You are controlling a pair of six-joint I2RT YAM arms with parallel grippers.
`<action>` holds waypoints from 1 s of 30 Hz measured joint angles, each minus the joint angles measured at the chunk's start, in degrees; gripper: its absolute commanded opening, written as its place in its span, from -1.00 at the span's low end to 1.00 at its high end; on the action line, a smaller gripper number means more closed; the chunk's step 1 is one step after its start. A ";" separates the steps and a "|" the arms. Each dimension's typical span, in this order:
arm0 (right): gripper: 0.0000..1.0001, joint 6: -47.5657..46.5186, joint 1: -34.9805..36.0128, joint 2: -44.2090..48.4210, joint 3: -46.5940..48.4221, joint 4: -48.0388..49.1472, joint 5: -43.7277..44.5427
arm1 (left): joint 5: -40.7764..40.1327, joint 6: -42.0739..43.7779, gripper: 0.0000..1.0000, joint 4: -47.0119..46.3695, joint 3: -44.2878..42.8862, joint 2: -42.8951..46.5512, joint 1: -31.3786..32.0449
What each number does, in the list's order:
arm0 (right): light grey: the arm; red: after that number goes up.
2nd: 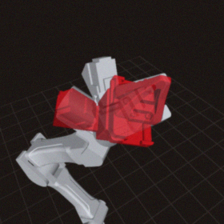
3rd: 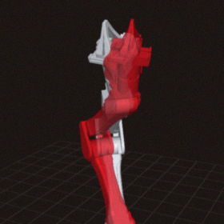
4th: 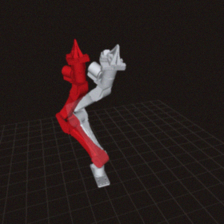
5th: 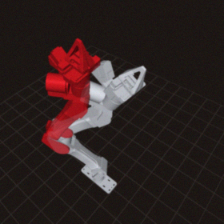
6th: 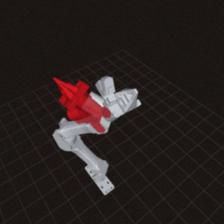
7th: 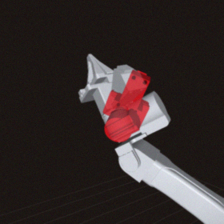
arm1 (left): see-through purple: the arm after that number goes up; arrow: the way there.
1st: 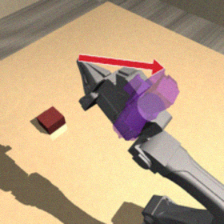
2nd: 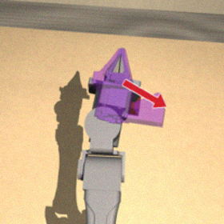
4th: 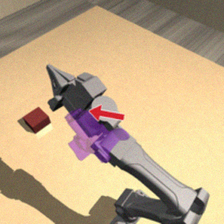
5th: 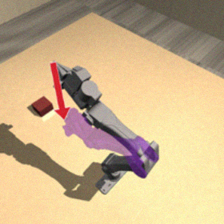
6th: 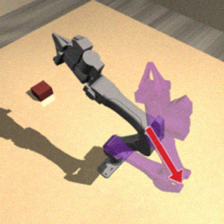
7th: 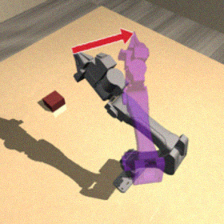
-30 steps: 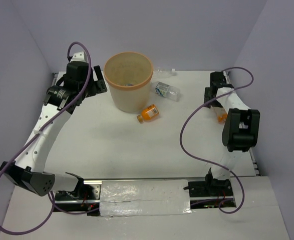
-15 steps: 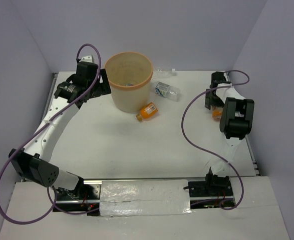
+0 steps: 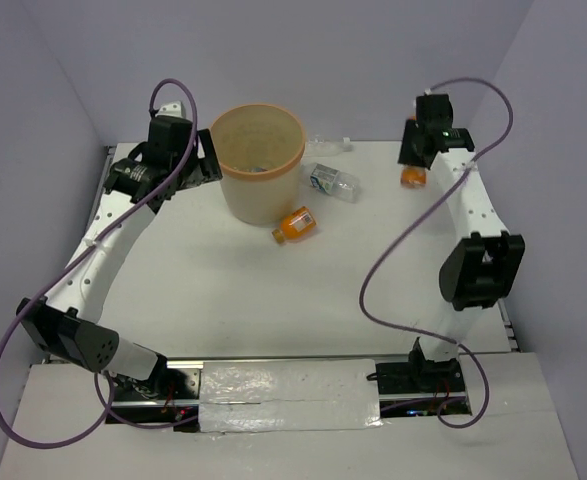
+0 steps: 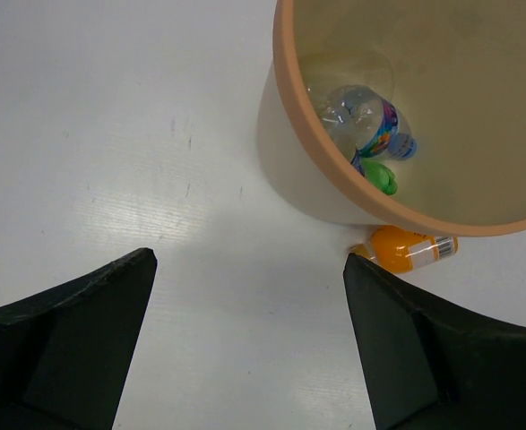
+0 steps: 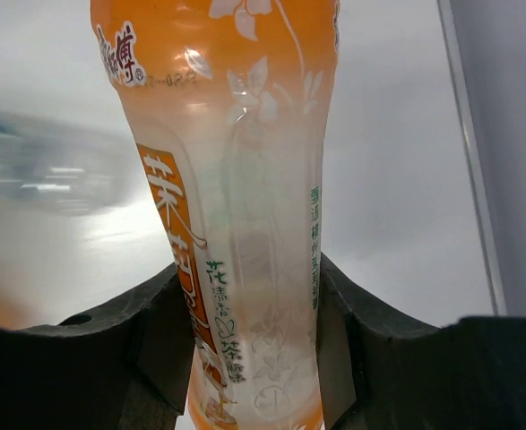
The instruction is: Put the plastic bottles in the bin
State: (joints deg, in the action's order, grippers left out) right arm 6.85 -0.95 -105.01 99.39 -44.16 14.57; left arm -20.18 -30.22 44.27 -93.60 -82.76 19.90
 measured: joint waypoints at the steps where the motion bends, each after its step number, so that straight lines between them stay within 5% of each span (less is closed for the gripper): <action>1: -0.33 0.57 2.34 2.51 1.97 0.15 -0.61 | 0.02 0.00 0.99 0.20 -0.70 -0.04 0.00; 10: -0.24 7.61 26.21 15.52 11.13 16.61 -13.29 | 0.04 -0.28 0.99 2.05 -1.84 1.49 -0.61; 18: -0.10 12.50 33.16 -1.75 22.38 28.39 -15.74 | 1.16 -1.73 0.99 3.17 1.16 9.27 -0.87; 26: 0.93 16.31 35.60 -14.40 25.09 26.95 -15.26 | 0.72 -1.70 0.99 4.98 1.99 12.72 -0.87; 30: 0.99 16.02 35.78 -12.79 25.07 26.43 -13.35 | 0.37 -1.68 0.99 5.70 2.12 13.05 -0.87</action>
State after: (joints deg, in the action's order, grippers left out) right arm 22.87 34.83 -117.80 124.46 -17.74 1.21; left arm -19.81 -31.90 49.98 -91.48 -69.71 19.03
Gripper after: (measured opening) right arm 0.993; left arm 0.994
